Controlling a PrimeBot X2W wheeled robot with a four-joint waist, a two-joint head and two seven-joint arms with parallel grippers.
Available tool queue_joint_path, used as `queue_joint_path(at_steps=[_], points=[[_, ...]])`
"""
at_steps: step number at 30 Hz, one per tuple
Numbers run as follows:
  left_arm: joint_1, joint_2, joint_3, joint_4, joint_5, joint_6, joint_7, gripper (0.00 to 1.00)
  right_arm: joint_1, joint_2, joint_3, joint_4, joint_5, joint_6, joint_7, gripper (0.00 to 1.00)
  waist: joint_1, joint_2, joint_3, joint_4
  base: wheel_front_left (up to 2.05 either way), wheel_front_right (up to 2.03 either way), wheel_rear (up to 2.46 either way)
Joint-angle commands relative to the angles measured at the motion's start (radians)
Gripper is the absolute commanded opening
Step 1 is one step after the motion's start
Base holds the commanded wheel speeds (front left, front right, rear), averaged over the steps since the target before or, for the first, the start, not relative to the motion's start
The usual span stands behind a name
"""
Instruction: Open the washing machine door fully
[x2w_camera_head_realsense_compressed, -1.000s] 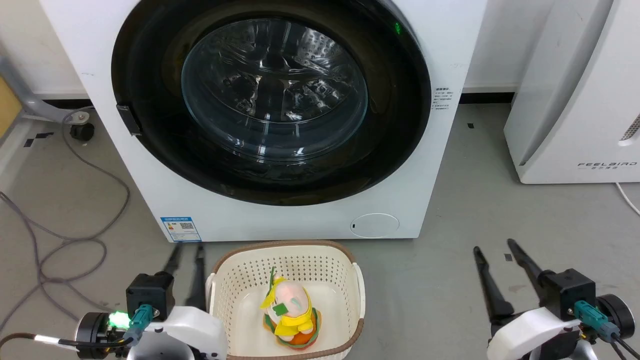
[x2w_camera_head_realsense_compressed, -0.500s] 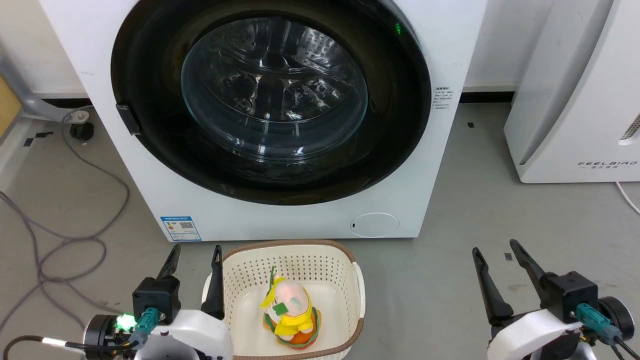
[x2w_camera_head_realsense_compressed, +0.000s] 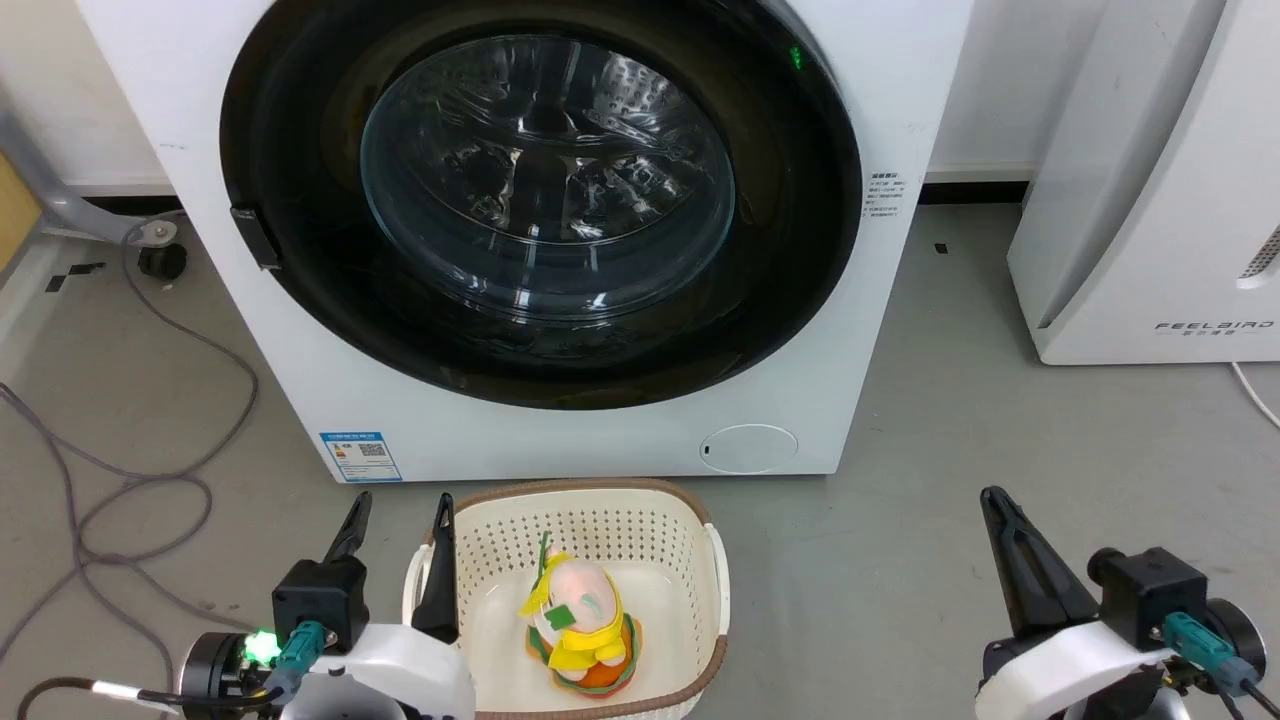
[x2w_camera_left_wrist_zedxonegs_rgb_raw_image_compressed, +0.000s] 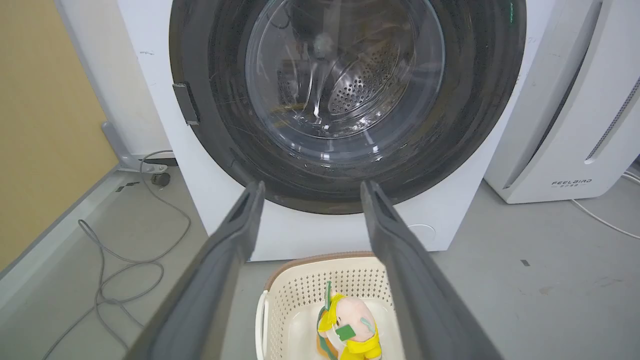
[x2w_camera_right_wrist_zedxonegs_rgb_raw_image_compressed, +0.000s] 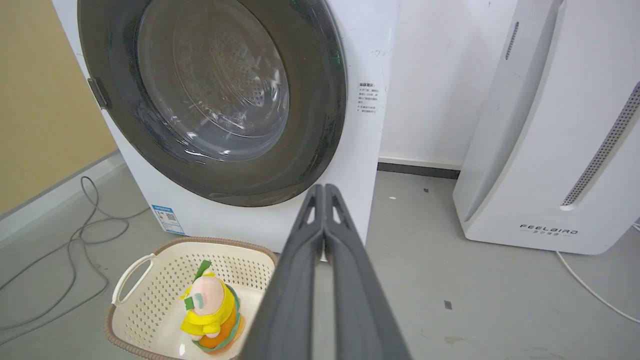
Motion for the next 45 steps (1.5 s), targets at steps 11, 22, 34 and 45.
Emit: queue_joint_path(at_steps=[11, 22, 34, 45], points=[[-0.017, 0.0, -0.017, 0.025, -0.023, 0.012, -0.033, 1.0, -0.003, 0.0, -0.02, 0.032, 0.291, 0.0, -0.033, 0.0, 0.0, 0.0, -0.002, -0.001, 0.0, 0.0, 0.0], [-0.023, 0.0, -0.027, 0.041, -0.04, 0.02, -0.06, 1.0, -0.078, 0.0, -0.057, 0.065, 0.795, 0.0, -0.06, 0.0, 0.0, 0.0, 0.0, -0.007, 0.0, 0.0, 0.0], [-0.036, 0.0, -0.031, 0.052, -0.048, 0.02, -0.083, 1.0, -0.228, -0.014, -0.084, 0.112, 1.068, 0.0, -0.077, 0.0, 0.0, 0.0, 0.013, -0.012, 0.0, 0.0, 0.0], [-0.07, 0.0, -0.033, 0.039, -0.049, 0.012, -0.106, 1.0, -0.478, -0.125, -0.013, 0.279, 1.294, 0.0, -0.064, 0.0, 0.0, 0.0, 0.067, -0.005, 0.0, 0.0, 0.0]])
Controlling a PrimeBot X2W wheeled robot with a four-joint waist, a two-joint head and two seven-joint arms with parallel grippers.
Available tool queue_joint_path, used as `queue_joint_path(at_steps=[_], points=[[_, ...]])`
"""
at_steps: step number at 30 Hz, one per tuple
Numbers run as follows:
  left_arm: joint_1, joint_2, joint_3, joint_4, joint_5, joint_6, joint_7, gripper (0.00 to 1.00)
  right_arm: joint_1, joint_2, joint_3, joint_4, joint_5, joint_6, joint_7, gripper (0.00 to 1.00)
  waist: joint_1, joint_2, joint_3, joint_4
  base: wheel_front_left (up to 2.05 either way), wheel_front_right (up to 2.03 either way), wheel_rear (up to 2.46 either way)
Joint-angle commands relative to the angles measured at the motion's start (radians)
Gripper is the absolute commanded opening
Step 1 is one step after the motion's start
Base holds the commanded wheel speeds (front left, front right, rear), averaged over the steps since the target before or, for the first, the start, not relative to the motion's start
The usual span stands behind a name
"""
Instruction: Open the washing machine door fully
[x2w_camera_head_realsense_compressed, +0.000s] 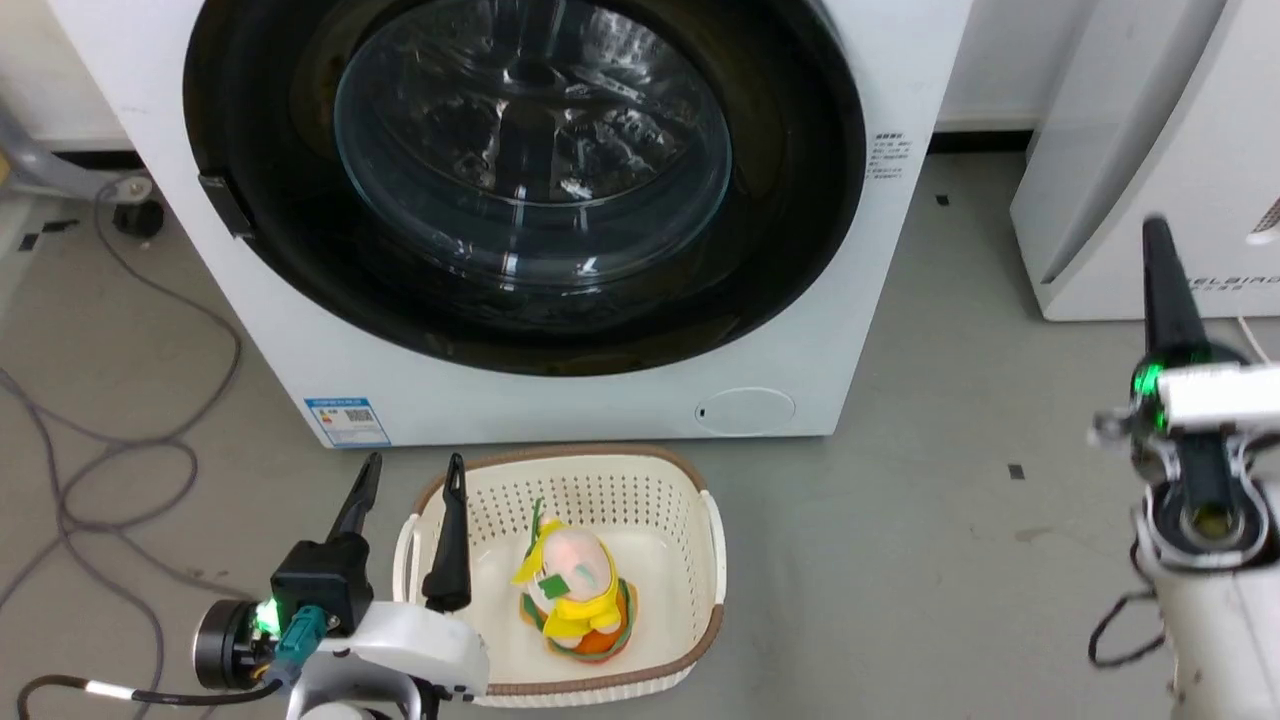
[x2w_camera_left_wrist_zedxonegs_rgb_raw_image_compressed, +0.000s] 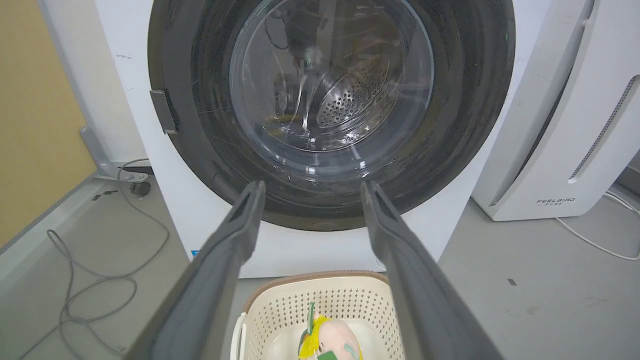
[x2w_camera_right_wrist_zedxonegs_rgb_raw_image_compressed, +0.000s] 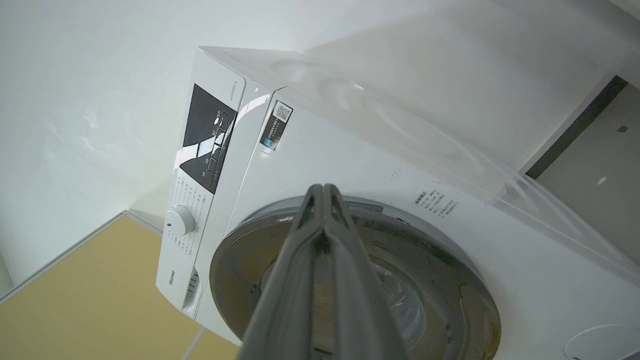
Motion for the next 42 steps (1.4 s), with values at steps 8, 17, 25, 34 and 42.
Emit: queue_joint_path(at_steps=[8, 17, 25, 34, 42], points=[[-0.059, 0.001, -0.003, -0.027, -0.003, -0.011, -0.027, 1.0, -0.265, -0.1, 0.124, 0.155, 0.161, 0.001, 0.026, 0.0, 0.0, -0.0001, 0.074, 0.014, 0.0, 0.0, 0.0], [-0.103, 0.001, -0.013, -0.045, -0.015, -0.013, -0.045, 1.0, -0.541, -0.18, 0.331, 0.326, 0.275, 0.001, 0.11, 0.0, 0.0, -0.0001, 0.149, 0.022, 0.0, 0.0, 0.0], [-0.144, 0.001, -0.018, -0.051, -0.021, -0.015, -0.062, 1.0, -0.779, -0.206, 0.529, 0.481, 0.354, 0.001, 0.224, 0.0, 0.0, -0.0001, 0.215, 0.026, 0.0, 0.0, 0.0], [-0.185, 0.001, -0.023, -0.057, -0.032, -0.013, -0.081, 1.0, -0.984, -0.195, 0.722, 0.621, 0.437, 0.001, 0.342, 0.0, 0.0, -0.0001, 0.275, 0.034, 0.0, 0.0, 0.0], [-0.208, 0.001, -0.029, -0.057, -0.041, -0.011, -0.098, 1.0, -1.13, -0.194, 0.864, 0.727, 0.516, 0.001, 0.431, 0.0, 0.0, -0.0001, 0.319, 0.038, 0.0, 0.0, 0.0]])
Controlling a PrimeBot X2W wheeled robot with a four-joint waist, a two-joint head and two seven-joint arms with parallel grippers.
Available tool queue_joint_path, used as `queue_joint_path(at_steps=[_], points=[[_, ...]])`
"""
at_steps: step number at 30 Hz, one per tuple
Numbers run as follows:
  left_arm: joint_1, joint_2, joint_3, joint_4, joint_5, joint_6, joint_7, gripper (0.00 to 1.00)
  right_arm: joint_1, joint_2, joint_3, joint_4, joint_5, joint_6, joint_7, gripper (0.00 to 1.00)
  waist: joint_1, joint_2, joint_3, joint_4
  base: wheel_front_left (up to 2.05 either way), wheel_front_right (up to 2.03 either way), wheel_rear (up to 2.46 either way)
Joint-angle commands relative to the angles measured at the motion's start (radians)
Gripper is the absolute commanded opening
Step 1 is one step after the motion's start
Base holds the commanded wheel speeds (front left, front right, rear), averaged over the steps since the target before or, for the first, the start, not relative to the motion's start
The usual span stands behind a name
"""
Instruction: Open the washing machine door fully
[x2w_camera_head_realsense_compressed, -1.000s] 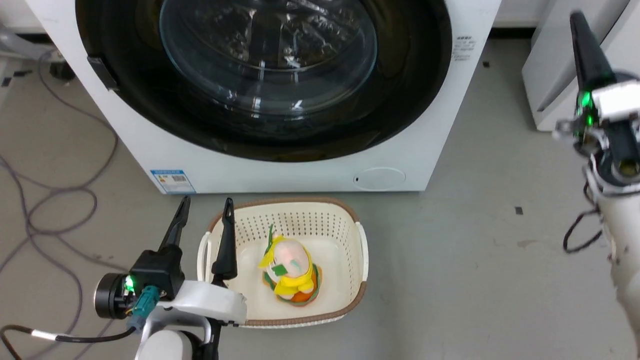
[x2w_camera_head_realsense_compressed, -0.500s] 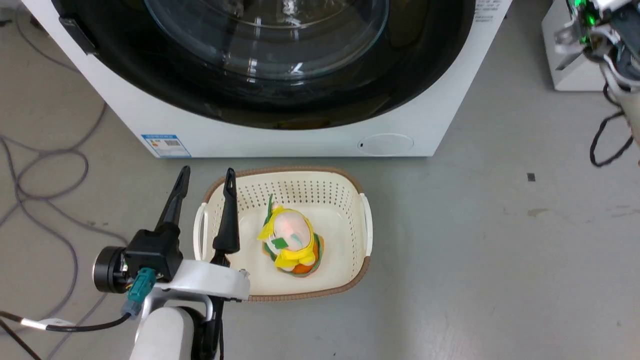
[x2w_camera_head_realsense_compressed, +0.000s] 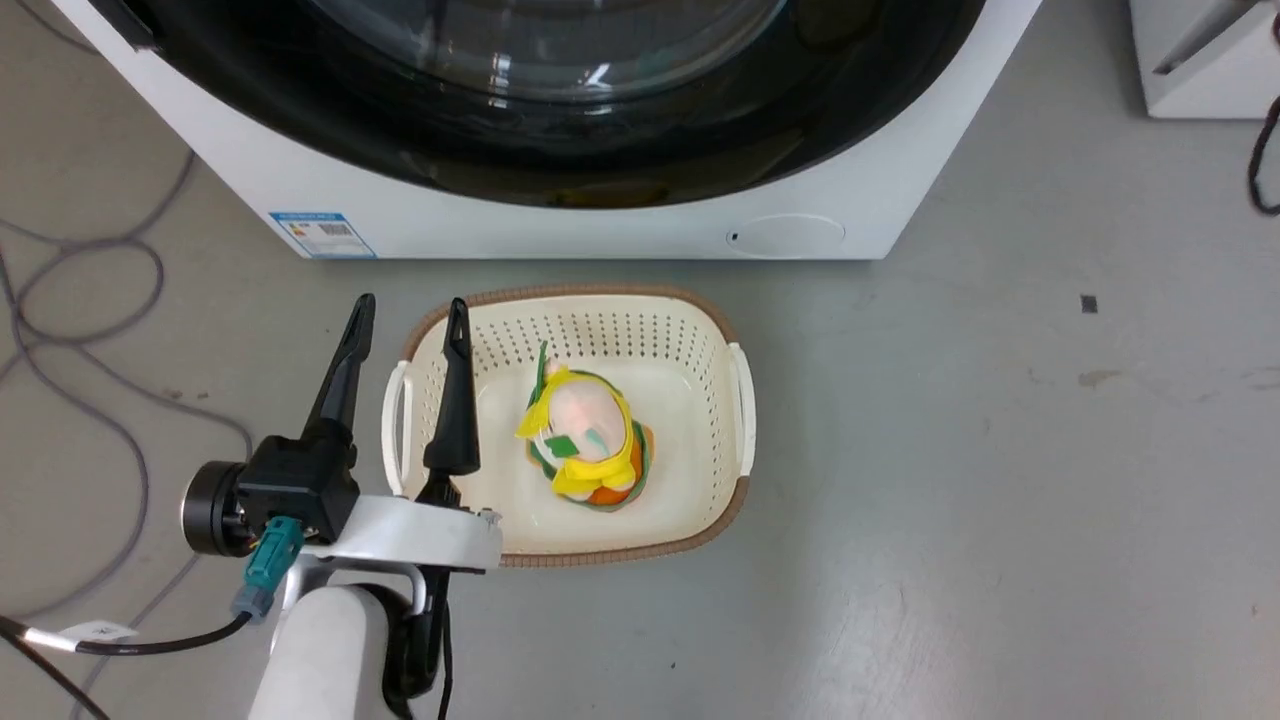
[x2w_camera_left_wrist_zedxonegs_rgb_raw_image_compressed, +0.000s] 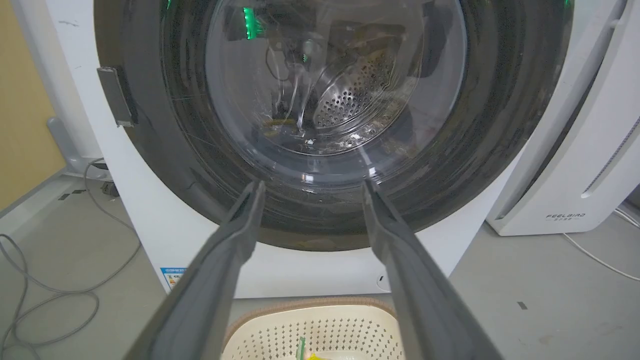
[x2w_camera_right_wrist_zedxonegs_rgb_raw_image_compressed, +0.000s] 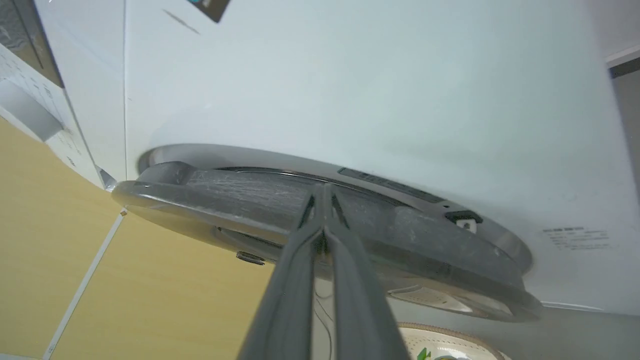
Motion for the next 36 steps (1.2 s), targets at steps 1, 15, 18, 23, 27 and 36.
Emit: queue_joint_path(at_steps=[1, 15, 18, 23, 27, 36], points=[[-0.027, 0.001, -0.006, -0.002, -0.007, -0.001, -0.012, 1.0, -0.057, 0.0, 0.038, 0.033, 0.043, 0.001, 0.025, 0.0, -0.0001, 0.0, 0.014, 0.003, 0.0, 0.0, 0.0], [-0.051, 0.001, -0.019, 0.007, -0.03, 0.008, -0.022, 1.0, -0.099, -0.006, 0.18, 0.047, 0.06, 0.001, 0.162, 0.0, -0.0001, 0.0, 0.041, 0.015, 0.0, 0.0, 0.0], [-0.049, 0.001, -0.02, 0.008, -0.031, 0.009, -0.022, 1.0, -0.091, -0.007, 0.186, 0.037, 0.06, 0.001, 0.171, 0.0, -0.0001, 0.0, 0.039, 0.016, 0.0, 0.0, 0.0], [-0.049, 0.001, -0.023, 0.013, -0.032, 0.011, -0.022, 1.0, -0.065, -0.017, 0.194, 0.01, 0.067, 0.001, 0.191, 0.0, -0.0001, 0.0, 0.028, 0.022, 0.0, 0.0, 0.0], [-0.044, 0.001, -0.027, 0.019, -0.033, 0.012, -0.022, 1.0, -0.035, -0.028, 0.186, -0.033, 0.086, 0.001, 0.201, 0.0, -0.0001, 0.0, 0.014, 0.025, 0.0, 0.0, 0.0], [-0.016, 0.001, -0.032, 0.038, -0.029, 0.013, -0.022, 1.0, 0.06, -0.072, 0.17, -0.131, 0.148, 0.001, 0.219, 0.0, -0.0001, 0.0, -0.042, 0.021, 0.0, 0.0, 0.0]])
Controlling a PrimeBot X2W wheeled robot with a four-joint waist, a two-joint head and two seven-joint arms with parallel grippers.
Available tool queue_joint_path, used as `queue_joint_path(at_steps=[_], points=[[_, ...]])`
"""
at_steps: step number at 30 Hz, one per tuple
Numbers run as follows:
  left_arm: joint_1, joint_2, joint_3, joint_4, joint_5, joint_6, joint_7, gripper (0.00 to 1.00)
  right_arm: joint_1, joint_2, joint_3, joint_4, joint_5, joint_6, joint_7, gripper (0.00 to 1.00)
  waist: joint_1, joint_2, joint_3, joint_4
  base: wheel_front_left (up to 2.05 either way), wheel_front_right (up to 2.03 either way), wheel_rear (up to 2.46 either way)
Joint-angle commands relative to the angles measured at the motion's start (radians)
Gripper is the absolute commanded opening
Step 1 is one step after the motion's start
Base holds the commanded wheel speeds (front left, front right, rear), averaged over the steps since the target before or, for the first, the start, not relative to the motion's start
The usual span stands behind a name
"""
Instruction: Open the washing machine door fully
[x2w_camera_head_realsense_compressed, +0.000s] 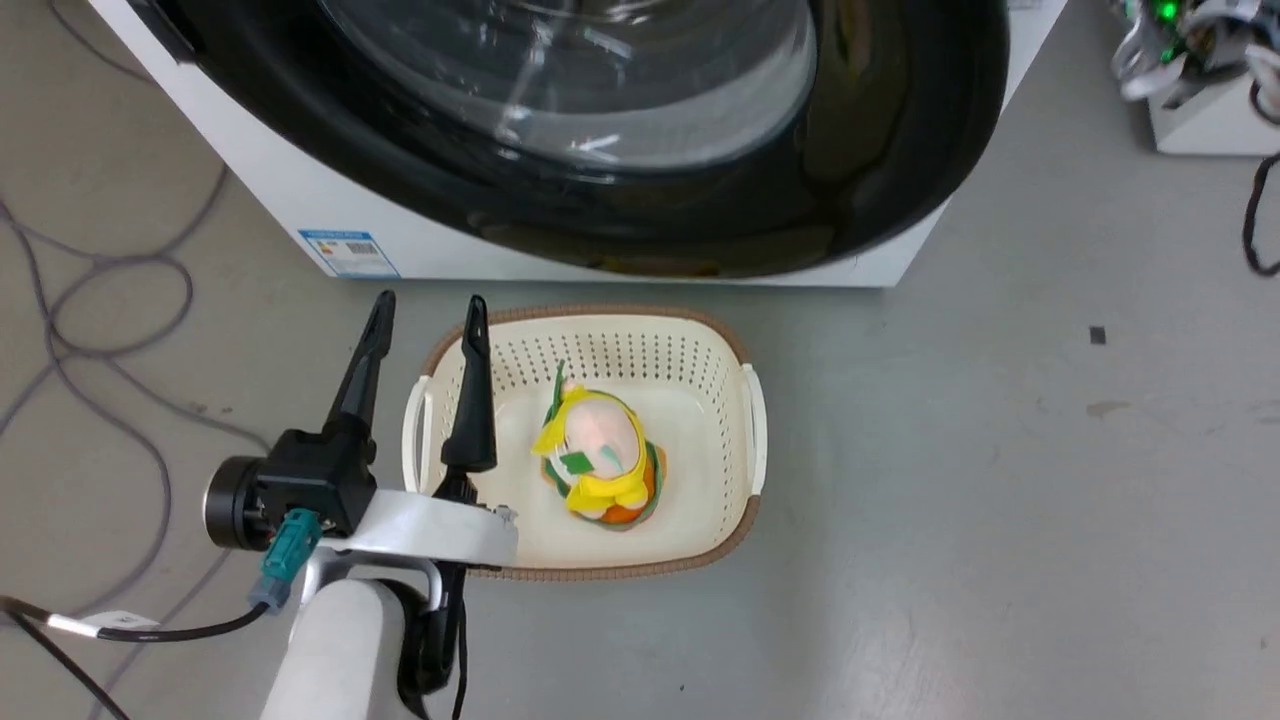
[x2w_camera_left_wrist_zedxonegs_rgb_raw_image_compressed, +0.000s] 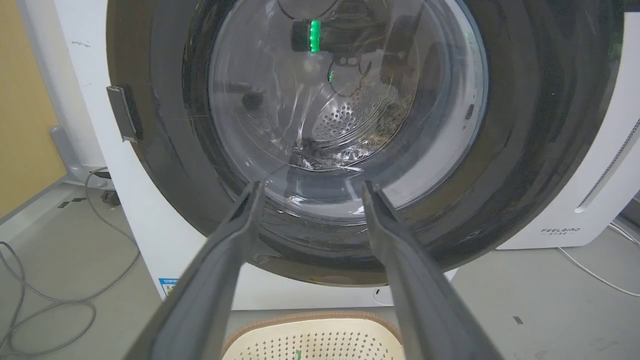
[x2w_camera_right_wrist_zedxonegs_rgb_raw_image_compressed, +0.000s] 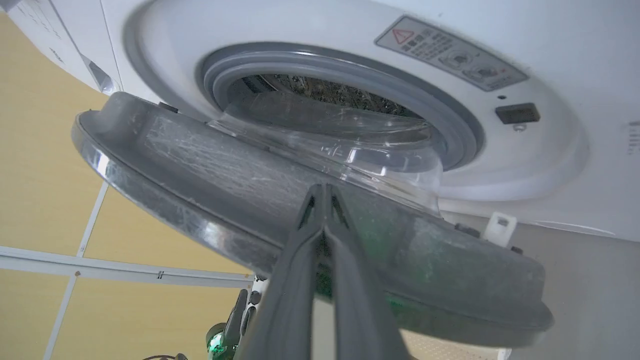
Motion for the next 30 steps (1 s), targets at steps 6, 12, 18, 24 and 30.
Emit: queue_joint_path(at_steps=[6, 12, 18, 24, 30], points=[[0.037, 0.001, -0.004, 0.02, 0.003, 0.003, -0.005, 1.0, 0.093, -0.026, 0.012, -0.061, 0.054, 0.001, 0.028, 0.0, 0.0, 0.0, -0.061, -0.004, 0.0, 0.0, 0.0], [0.066, 0.001, -0.006, 0.035, 0.009, 0.001, -0.005, 1.0, 0.171, -0.046, 0.034, -0.136, 0.108, 0.001, 0.057, 0.0, 0.0, 0.0, -0.112, -0.006, 0.0, 0.0, 0.0], [0.103, 0.001, -0.005, 0.046, 0.016, 0.0, -0.005, 1.0, 0.241, -0.072, 0.087, -0.209, 0.142, 0.001, 0.075, 0.0, 0.0, 0.0, -0.16, -0.009, 0.0, 0.0, 0.0], [0.13, 0.001, -0.003, 0.059, 0.019, 0.0, -0.005, 1.0, 0.297, -0.1, 0.135, -0.289, 0.193, 0.001, 0.073, 0.0, 0.0, 0.0, -0.199, -0.004, 0.0, 0.0, 0.0], [0.15, 0.001, -0.005, 0.067, 0.022, -0.001, -0.005, 1.0, 0.333, -0.128, 0.195, -0.394, 0.241, 0.001, 0.064, 0.0, 0.0, 0.0, -0.228, 0.003, 0.0, 0.0, 0.0]])
